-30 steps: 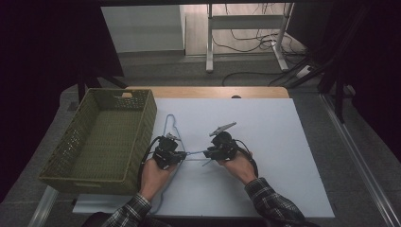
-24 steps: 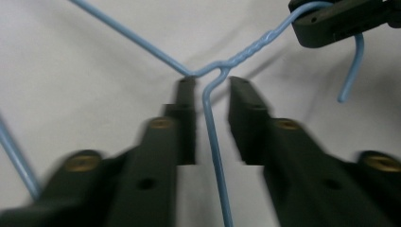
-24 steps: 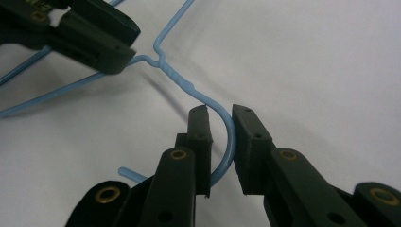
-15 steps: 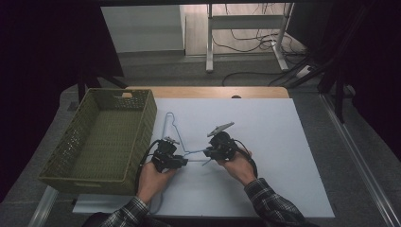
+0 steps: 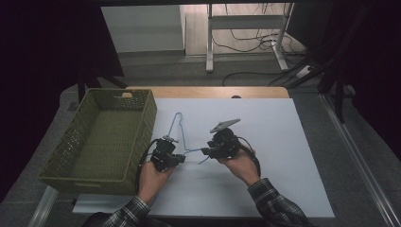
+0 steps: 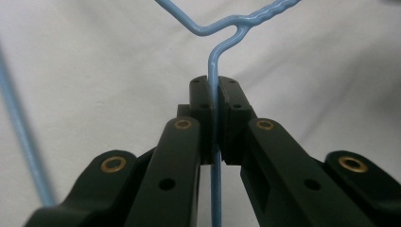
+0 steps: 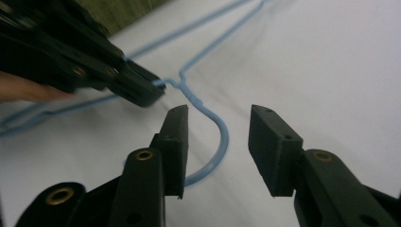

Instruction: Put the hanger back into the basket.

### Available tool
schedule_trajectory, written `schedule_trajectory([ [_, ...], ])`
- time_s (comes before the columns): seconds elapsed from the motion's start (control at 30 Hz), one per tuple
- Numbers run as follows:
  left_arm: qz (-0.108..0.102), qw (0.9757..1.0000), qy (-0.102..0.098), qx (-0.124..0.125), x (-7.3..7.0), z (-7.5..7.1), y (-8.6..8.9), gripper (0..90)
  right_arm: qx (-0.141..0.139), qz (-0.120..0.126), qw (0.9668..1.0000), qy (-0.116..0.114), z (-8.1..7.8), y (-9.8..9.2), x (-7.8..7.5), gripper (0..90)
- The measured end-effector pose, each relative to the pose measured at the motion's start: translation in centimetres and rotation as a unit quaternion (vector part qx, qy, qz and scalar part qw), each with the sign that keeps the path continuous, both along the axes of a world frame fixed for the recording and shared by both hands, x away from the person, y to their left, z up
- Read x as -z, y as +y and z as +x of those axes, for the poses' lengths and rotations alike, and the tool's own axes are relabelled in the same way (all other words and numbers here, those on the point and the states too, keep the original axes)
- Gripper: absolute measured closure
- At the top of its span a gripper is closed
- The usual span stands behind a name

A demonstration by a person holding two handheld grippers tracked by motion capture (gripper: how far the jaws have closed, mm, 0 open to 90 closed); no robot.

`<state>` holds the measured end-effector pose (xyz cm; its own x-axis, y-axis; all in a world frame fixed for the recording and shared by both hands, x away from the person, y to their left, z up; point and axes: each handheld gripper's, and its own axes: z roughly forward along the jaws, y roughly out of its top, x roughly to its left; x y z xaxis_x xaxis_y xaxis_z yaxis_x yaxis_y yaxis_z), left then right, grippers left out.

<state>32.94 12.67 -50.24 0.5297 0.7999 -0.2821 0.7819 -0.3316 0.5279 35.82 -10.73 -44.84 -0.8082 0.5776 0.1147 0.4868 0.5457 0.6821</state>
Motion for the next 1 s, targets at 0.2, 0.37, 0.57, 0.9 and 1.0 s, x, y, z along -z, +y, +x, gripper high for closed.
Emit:
schedule_trajectory([
  [0.2,-0.03,0.9995,-0.005,-0.011,-1.1,0.2,1.0,87.1,0.023,0.048,0.9977,-0.043,-1.0,-4.8,-4.1,55.3],
  [0.37,-0.042,0.999,-0.011,-0.01,-1.6,0.1,1.2,87.1,0.02,0.045,0.9984,-0.027,-0.7,-5.4,-2.1,56.5],
  [0.57,-0.051,0.9986,-0.009,-0.004,-1.7,0.0,1.2,87.0,-0.046,0.064,0.9969,-0.008,-0.1,-1.8,1.1,58.9],
  [0.9,-0.057,0.9983,-0.009,0.01,-1.6,-0.2,0.8,87.0,-0.087,0.113,0.989,-0.041,0.9,1.5,2.0,71.5],
  [1.0,-0.06,0.9979,-0.008,0.021,-1.6,-0.2,0.6,87.0,-0.089,0.12,0.9877,-0.047,0.9,1.6,1.9,82.3],
])
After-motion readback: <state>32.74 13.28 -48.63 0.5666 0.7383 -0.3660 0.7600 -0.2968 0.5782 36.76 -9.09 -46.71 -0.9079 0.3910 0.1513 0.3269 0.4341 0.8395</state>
